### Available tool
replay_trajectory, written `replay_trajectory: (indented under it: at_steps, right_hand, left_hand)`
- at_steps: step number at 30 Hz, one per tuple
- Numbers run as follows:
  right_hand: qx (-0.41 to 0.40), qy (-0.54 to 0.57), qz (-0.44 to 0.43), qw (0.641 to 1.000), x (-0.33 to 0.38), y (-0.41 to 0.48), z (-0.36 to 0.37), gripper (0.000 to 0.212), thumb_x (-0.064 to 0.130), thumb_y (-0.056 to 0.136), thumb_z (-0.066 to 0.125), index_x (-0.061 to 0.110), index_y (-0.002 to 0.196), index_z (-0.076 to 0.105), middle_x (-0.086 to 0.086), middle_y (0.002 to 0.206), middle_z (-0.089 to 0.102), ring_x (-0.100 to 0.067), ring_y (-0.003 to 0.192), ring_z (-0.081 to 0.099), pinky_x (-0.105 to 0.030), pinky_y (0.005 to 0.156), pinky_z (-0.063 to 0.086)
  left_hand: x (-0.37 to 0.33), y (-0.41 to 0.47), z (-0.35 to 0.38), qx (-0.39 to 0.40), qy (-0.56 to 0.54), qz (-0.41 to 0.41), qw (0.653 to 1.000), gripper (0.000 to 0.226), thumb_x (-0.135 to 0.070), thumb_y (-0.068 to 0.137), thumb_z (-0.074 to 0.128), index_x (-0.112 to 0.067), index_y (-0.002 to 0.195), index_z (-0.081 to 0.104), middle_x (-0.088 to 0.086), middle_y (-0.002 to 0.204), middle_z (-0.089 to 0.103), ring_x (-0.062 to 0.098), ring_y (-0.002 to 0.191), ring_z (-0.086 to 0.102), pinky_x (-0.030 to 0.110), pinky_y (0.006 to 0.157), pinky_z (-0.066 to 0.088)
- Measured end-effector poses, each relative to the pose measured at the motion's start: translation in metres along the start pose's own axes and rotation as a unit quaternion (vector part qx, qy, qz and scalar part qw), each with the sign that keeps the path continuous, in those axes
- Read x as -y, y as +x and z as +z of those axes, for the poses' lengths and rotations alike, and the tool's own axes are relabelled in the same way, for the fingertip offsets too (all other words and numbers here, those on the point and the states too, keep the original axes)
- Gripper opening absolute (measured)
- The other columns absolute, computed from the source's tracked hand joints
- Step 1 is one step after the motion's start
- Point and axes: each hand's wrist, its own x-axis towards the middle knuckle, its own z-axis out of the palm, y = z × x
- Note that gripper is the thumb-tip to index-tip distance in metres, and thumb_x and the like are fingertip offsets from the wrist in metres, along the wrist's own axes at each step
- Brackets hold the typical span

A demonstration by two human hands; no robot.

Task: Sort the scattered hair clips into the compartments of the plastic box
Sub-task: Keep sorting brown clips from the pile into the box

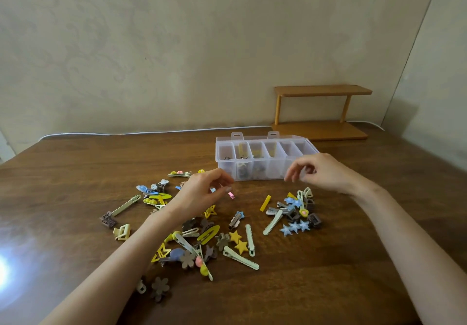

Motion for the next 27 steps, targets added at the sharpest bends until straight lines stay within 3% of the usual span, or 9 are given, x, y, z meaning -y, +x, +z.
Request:
replay_trajectory:
  at_steps: [6, 11, 16, 21, 27]
  right_hand:
    - [0.100, -0.027, 0.037, 0.994, -0.025, -0.026, -0.005, 0.044, -0.007, 0.081, 0.061, 0.035, 0.091, 0.070, 0.005, 0.103, 0.057, -0.007, 0.079, 0.054, -0.024, 0.072, 0.048]
    - [0.009, 0.019, 0.041, 0.999, -0.033, -0.025, 0.012, 0.025, 0.008, 0.072, 0.078, 0.029, 0.083, 0.071, 0.004, 0.099, 0.059, -0.007, 0.083, 0.054, -0.017, 0.069, 0.040]
    - [-0.050, 0.048, 0.044, 0.997, -0.036, -0.025, 0.018, 0.018, 0.012, 0.072, 0.079, 0.023, 0.082, 0.069, 0.005, 0.094, 0.061, -0.009, 0.083, 0.057, -0.015, 0.066, 0.042]
    - [-0.064, 0.102, 0.038, 0.992, -0.034, -0.021, 0.031, 0.020, 0.004, 0.077, 0.073, 0.020, 0.089, 0.070, 0.004, 0.091, 0.070, -0.007, 0.085, 0.066, -0.021, 0.073, 0.054]
    - [-0.047, 0.190, 0.041, 0.980, -0.035, -0.021, 0.033, 0.030, -0.008, 0.081, 0.063, 0.016, 0.098, 0.070, -0.001, 0.094, 0.072, -0.010, 0.088, 0.069, -0.026, 0.077, 0.056]
  left_hand:
    - [-0.014, 0.008, 0.006, 0.006, -0.012, 0.020, 1.000, 0.014, -0.016, 0.089, 0.058, -0.018, 0.102, 0.064, -0.005, 0.094, 0.067, 0.004, 0.085, 0.060, 0.006, 0.068, 0.042]
    - [-0.034, 0.017, 0.020, 0.066, 0.029, 0.050, 0.996, 0.014, -0.019, 0.089, 0.060, -0.018, 0.103, 0.063, -0.012, 0.091, 0.060, -0.004, 0.078, 0.054, 0.008, 0.069, 0.045]
    - [-0.055, 0.029, 0.043, 0.124, 0.063, 0.072, 0.988, 0.024, -0.026, 0.085, 0.064, -0.019, 0.108, 0.062, -0.004, 0.108, 0.060, 0.007, 0.095, 0.055, 0.029, 0.085, 0.050]
    - [-0.063, 0.037, 0.064, 0.185, 0.123, 0.104, 0.970, 0.036, -0.033, 0.084, 0.064, -0.026, 0.118, 0.058, -0.001, 0.116, 0.051, 0.011, 0.109, 0.041, 0.026, 0.084, 0.037]
    - [-0.059, 0.038, 0.067, 0.156, 0.126, 0.100, 0.974, 0.027, -0.032, 0.082, 0.067, -0.022, 0.107, 0.060, -0.002, 0.114, 0.050, 0.012, 0.108, 0.041, 0.024, 0.083, 0.036]
